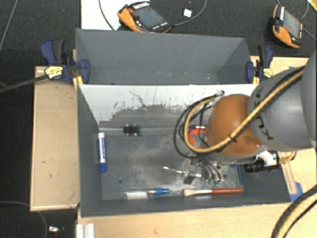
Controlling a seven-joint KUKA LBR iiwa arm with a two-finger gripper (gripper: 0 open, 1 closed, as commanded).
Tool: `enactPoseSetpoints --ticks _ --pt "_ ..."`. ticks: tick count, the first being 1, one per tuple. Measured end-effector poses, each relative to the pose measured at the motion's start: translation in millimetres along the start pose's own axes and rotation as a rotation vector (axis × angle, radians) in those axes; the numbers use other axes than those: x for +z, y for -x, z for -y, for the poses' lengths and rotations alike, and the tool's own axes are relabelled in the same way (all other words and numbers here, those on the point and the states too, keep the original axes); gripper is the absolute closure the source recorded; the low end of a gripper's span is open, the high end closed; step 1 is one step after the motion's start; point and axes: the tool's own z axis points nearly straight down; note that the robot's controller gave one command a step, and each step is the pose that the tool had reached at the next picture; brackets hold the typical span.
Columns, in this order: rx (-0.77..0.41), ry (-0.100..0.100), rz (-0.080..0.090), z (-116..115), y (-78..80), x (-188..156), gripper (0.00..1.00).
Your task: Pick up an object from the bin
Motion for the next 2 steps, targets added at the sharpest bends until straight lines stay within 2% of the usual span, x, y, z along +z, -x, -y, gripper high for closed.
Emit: enactPoseSetpoints --ticks 2 --pt "0.001 0.001 0.002 -0.2 0.4 -10.5 1.0"
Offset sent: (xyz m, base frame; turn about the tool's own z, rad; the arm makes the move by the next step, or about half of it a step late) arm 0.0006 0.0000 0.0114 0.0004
